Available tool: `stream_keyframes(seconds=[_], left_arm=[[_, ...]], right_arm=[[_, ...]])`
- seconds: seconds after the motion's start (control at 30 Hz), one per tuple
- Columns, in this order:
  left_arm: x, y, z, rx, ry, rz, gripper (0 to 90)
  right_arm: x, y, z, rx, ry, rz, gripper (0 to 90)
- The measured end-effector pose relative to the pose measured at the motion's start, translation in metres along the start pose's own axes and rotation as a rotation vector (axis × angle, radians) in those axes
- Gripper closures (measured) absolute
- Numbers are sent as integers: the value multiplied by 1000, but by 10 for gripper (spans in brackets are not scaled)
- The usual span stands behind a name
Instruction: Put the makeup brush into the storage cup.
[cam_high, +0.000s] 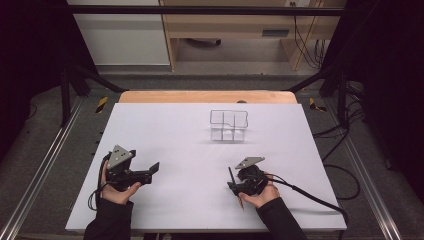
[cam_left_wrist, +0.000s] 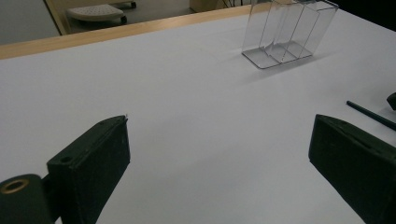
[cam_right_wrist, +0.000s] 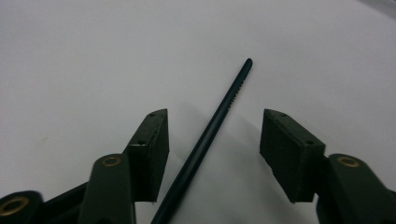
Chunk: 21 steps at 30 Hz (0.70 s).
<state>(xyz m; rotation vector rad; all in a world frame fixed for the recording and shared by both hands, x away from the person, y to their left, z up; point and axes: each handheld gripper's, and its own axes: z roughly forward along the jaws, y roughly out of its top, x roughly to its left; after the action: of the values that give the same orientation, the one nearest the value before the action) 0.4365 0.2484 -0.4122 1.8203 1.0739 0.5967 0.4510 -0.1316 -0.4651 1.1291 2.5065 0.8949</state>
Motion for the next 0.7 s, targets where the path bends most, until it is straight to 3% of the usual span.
stream_keyframes(seconds=[0.33,0.7], left_arm=[[0,0,-1,-7,3,-2,49],[0,0,-1,-3,-1,0,50]], right_arm=[[1,-2,3,20,6,-44,614],[2,-2,2,21,27,-47,756]])
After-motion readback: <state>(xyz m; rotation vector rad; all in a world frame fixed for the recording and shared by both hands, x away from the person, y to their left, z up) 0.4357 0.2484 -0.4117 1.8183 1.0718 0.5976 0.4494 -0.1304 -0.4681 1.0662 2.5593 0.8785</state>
